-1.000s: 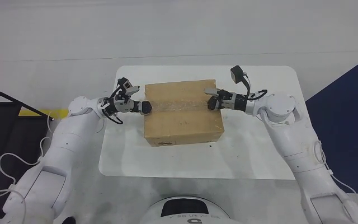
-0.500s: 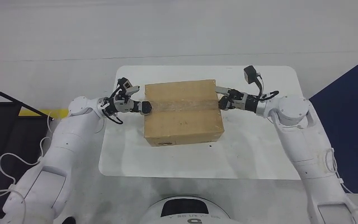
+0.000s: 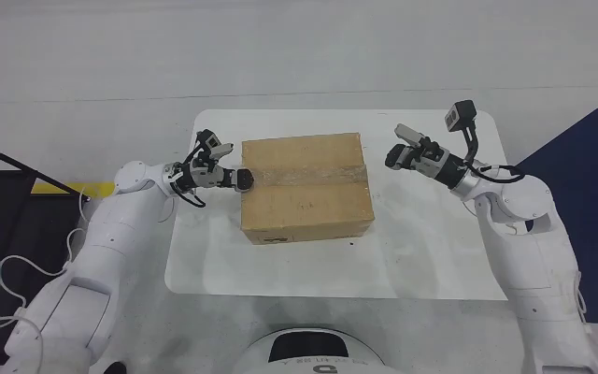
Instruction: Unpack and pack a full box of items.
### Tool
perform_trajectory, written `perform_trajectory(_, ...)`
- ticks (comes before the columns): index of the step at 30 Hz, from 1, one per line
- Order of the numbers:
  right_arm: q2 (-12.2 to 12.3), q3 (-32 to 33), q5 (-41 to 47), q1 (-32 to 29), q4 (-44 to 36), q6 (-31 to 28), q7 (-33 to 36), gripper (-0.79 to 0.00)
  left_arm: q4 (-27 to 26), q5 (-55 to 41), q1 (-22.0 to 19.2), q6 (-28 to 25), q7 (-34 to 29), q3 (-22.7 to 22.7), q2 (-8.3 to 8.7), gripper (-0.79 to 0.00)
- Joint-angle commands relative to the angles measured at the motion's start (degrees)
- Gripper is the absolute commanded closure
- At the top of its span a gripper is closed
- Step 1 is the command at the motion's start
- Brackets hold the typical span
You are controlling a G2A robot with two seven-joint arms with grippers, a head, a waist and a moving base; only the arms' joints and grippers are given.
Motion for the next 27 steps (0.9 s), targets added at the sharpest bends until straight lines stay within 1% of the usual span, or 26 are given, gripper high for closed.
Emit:
perform_trajectory(1, 0.0, 0.0, 0.0, 0.0, 0.0, 0.0, 0.0, -0.785, -0.3, -0.1, 0.0, 0.0, 0.3, -0.1, 0.01, -0.785)
perform_trajectory(3, 0.0, 0.0, 0.0, 0.0, 0.0, 0.0, 0.0, -0.785, -2.1, -0.7, 0.9, 0.3, 1.0, -1.5, 0.42, -0.785)
perform_trajectory(6, 0.0, 0.0, 0.0, 0.0, 0.0, 0.0, 0.0, -0.785, -2.7, -1.3, 2.0, 1.7, 1.0, -3.9, 1.26, -0.785)
perform_trajectory(13, 0.0, 0.0, 0.0, 0.0, 0.0, 0.0, 0.0, -0.785, -1.5, -1.2, 3.3, 3.4, 0.0, -8.5, 2.99, -0.785)
perform_trajectory(18, 0.0, 0.0, 0.0, 0.0, 0.0, 0.0, 0.0, -0.785, -0.2, -3.0, 4.4, 4.1, 0.0, -12.6, 4.45, -0.785)
perform_trajectory(27, 0.0, 0.0, 0.0, 0.0, 0.0, 0.0, 0.0, -0.785, -0.2, -3.0, 4.4, 4.1, 0.0, -12.6, 4.45, -0.785)
